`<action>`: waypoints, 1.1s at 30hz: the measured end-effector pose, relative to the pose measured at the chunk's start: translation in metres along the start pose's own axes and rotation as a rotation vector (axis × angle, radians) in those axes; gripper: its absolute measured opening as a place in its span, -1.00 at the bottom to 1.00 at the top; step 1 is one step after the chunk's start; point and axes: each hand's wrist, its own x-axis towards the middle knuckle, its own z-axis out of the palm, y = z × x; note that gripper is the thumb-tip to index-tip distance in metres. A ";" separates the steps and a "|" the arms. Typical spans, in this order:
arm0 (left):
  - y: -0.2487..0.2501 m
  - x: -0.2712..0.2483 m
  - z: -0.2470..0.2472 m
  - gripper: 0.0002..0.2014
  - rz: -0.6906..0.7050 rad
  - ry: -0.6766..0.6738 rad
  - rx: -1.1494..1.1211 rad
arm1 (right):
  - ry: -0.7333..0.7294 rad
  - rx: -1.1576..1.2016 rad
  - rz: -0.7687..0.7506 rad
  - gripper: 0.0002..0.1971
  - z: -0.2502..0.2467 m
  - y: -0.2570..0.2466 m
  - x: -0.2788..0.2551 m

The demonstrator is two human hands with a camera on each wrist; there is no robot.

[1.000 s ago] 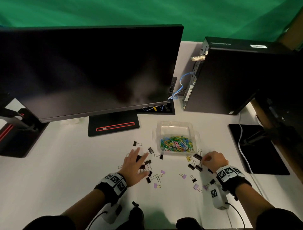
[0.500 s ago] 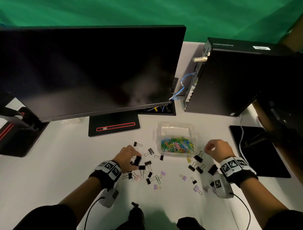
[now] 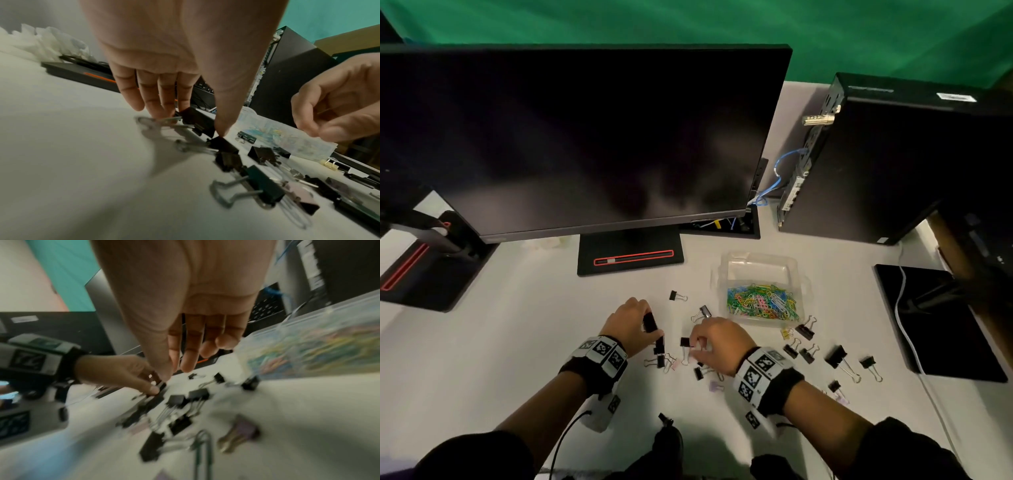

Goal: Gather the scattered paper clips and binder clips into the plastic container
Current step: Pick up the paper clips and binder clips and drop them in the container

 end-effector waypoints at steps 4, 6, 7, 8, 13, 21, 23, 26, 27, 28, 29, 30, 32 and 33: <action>-0.006 -0.006 0.004 -0.51 -0.018 0.029 -0.030 | -0.026 -0.039 0.044 -0.66 0.024 -0.016 0.012; -0.006 -0.012 0.007 -0.47 0.013 0.069 -0.071 | -0.025 -0.059 0.069 -0.60 0.032 -0.020 0.013; -0.005 -0.015 0.008 -0.48 0.049 0.090 -0.078 | -0.026 -0.065 0.075 -0.60 0.035 -0.020 0.013; -0.006 -0.017 0.009 -0.52 0.094 0.096 -0.075 | -0.025 -0.067 0.076 -0.60 0.038 -0.020 0.013; -0.008 -0.029 0.015 -0.74 0.282 -0.043 -0.028 | -0.002 -0.064 0.068 -0.71 0.045 -0.015 0.010; -0.005 -0.042 0.024 -0.64 0.231 -0.084 -0.031 | 0.083 -0.034 0.133 -0.68 0.037 0.005 0.003; -0.003 -0.044 0.025 -0.69 0.254 -0.091 -0.042 | 0.076 -0.022 0.063 -0.66 0.035 0.003 0.004; -0.004 -0.047 0.026 -0.78 0.308 -0.120 -0.064 | 0.064 -0.039 -0.019 -0.68 0.035 -0.006 0.011; -0.006 -0.048 0.026 -0.80 0.323 -0.132 -0.072 | 0.060 -0.043 -0.028 -0.69 0.035 -0.009 0.014; -0.008 -0.049 0.026 -0.82 0.328 -0.139 -0.084 | 0.055 -0.044 -0.034 -0.71 0.035 -0.012 0.017; -0.011 -0.050 0.025 -0.83 0.324 -0.141 -0.098 | 0.045 -0.046 -0.039 -0.72 0.035 -0.015 0.020; -0.014 -0.052 0.025 -0.83 0.317 -0.141 -0.107 | 0.025 -0.054 -0.040 -0.74 0.035 -0.018 0.023; -0.021 -0.055 0.023 -0.83 0.315 -0.127 -0.101 | -0.023 -0.078 -0.034 -0.77 0.036 -0.022 0.027; -0.023 -0.057 0.022 -0.83 0.312 -0.113 -0.089 | -0.044 -0.087 -0.026 -0.77 0.036 -0.023 0.027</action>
